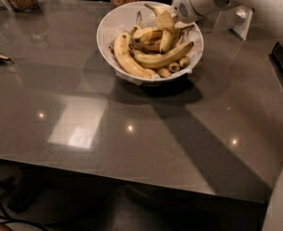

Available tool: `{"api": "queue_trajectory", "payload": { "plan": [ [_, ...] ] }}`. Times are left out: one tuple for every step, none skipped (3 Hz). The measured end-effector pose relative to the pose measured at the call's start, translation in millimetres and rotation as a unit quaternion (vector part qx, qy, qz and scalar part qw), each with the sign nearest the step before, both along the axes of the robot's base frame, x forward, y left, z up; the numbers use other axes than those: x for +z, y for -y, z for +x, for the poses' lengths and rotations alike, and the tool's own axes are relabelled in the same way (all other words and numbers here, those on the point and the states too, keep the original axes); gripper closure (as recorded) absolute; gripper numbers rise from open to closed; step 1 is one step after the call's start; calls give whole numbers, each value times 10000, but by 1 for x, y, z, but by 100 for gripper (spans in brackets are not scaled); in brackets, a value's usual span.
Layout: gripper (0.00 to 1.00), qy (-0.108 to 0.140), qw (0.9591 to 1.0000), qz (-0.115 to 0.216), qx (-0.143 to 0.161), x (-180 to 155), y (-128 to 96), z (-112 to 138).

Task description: Pick banana from white bowl

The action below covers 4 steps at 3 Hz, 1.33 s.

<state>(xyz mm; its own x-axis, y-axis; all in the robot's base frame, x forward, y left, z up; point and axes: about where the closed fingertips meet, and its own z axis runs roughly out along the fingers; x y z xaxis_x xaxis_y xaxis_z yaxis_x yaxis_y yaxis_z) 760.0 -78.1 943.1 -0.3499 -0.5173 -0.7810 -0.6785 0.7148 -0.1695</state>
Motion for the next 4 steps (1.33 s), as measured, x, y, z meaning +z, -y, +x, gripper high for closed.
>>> {"api": "queue_trajectory", "payload": {
  "plan": [
    [100,-153,9997,-110,160,7,-12,-14],
    [100,-276,9983,-353,377,24,-26,-35],
    [100,-391,9963,-543,536,41,-31,-58],
    [100,-606,9940,-672,616,50,-27,-81]
  ]
}}
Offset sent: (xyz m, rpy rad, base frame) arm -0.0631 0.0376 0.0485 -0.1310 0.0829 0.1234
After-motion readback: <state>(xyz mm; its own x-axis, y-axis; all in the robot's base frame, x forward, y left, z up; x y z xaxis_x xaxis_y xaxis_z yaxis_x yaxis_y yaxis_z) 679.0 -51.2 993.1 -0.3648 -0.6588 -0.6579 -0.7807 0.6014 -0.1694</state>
